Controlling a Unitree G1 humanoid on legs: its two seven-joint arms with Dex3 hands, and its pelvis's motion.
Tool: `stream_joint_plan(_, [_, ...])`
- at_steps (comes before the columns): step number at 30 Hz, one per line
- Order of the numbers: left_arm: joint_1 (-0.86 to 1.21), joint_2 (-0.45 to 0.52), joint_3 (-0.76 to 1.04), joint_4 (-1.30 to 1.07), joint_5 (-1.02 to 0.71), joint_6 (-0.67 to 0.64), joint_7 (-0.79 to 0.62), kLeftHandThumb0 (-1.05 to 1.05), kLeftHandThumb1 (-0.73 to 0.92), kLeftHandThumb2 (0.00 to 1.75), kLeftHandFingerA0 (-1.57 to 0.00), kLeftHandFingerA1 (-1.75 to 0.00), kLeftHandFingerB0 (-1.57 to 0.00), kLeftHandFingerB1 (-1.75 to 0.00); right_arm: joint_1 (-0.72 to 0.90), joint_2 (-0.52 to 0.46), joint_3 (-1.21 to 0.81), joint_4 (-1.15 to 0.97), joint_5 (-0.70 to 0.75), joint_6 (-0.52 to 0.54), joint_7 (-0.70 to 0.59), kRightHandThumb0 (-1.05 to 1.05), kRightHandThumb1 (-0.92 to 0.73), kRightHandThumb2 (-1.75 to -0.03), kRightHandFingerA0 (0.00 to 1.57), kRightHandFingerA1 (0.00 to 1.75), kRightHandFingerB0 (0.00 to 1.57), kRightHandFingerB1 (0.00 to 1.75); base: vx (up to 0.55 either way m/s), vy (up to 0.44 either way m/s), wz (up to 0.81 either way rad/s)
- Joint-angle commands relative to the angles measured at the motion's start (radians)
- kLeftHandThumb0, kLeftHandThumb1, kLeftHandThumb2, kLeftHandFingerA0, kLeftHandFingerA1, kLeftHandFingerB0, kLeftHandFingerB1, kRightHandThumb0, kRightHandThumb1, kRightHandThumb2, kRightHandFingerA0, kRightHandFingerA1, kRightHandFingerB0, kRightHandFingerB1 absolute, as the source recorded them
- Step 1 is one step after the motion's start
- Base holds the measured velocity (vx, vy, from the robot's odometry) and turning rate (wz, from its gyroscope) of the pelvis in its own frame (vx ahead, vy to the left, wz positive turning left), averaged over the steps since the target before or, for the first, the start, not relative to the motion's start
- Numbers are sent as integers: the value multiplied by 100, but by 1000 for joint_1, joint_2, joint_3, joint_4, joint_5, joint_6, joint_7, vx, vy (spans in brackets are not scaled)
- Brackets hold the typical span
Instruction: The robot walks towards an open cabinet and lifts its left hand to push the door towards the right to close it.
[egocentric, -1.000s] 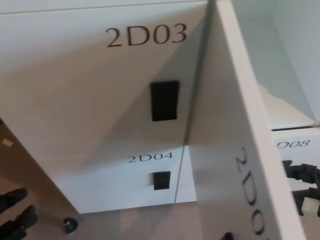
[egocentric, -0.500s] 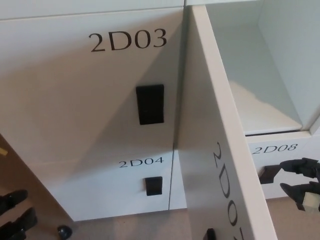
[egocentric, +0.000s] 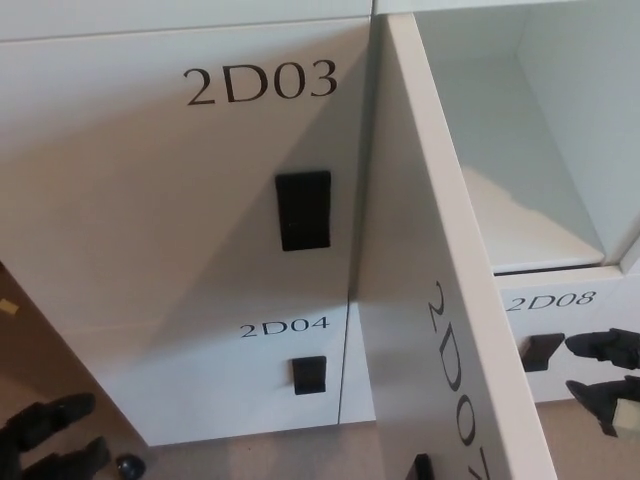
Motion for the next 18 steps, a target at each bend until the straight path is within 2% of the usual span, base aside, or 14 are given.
stream_joint_plan(1, [113, -41, -107, -302, 65, -95, -41, -61, 49, 63, -76, -49, -61, -45, 122, -67, -33, -174, -4, 86, -13, -42, -64, -60, 69, 47, 54, 41, 0, 0, 0])
stream_joint_plan(3, [140, -44, -148, -396, 69, -75, -66, -58, 52, 63, -73, -48, -59, -44, 172, -74, -55, -250, 5, 121, -19, -43, -64, -61, 69, 47, 53, 41, 0, 0, 0])
stream_joint_plan(4, [165, -24, -228, -536, 95, -39, -118, -61, 55, 65, -70, -46, -57, -42, 268, -90, -111, -349, 30, 134, -26, -36, -66, -59, 70, 46, 57, 41, 0, 0, 0])
stream_joint_plan(5, [165, -24, -228, -536, 95, -39, -118, -61, 55, 65, -70, -46, -57, -42, 268, -90, -111, -349, 30, 134, -26, -36, -66, -59, 70, 46, 57, 41, 0, 0, 0])
stream_joint_plan(8, [186, 40, -400, -822, 123, 76, -251, -61, 55, 65, -69, -46, -58, -42, 474, -135, -246, -521, 92, 128, -15, -33, -65, -60, 66, 45, 56, 42, 0, 0, 0])
stream_joint_plan(10, [184, 51, -420, -855, 119, 96, -267, -61, 55, 65, -69, -46, -58, -42, 497, -141, -264, -537, 99, 126, -8, -33, -65, -60, 66, 45, 56, 42, 0, 0, 0])
stream_joint_plan(11, [164, 69, -460, -909, 116, 141, -300, -60, 55, 64, -70, -47, -59, -43, 546, -151, -307, -568, 106, 116, -9, -30, -63, -57, 72, 47, 61, 42, 0, 0, 0])
stream_joint_plan(12, [120, 90, -518, -976, 121, 210, -346, -62, 56, 65, -68, -47, -57, -42, 628, -167, -368, -653, 87, 137, -1, -36, -65, -60, 70, 46, 54, 40, 0, 0, 0])
stream_joint_plan(14, [88, 107, -560, -1026, 124, 262, -379, -62, 56, 65, -68, -47, -57, -42, 689, -178, -412, -717, 72, 155, 6, -36, -65, -60, 70, 46, 54, 40, 0, 0, 0])
stream_joint_plan(15, [47, 119, -606, -1069, 138, 307, -413, -54, 63, 60, -67, -42, -59, -39, 747, -187, -454, -773, 57, 165, 14, -35, -67, -60, 70, 45, 53, 39, 0, 0, 0])
stream_joint_plan(18, [13, 130, -645, -1104, 152, 345, -433, -54, 63, 60, -67, -42, -59, -39, 791, -189, -486, -819, 43, 177, 23, -35, -67, -60, 70, 45, 53, 39, 0, 0, 0])
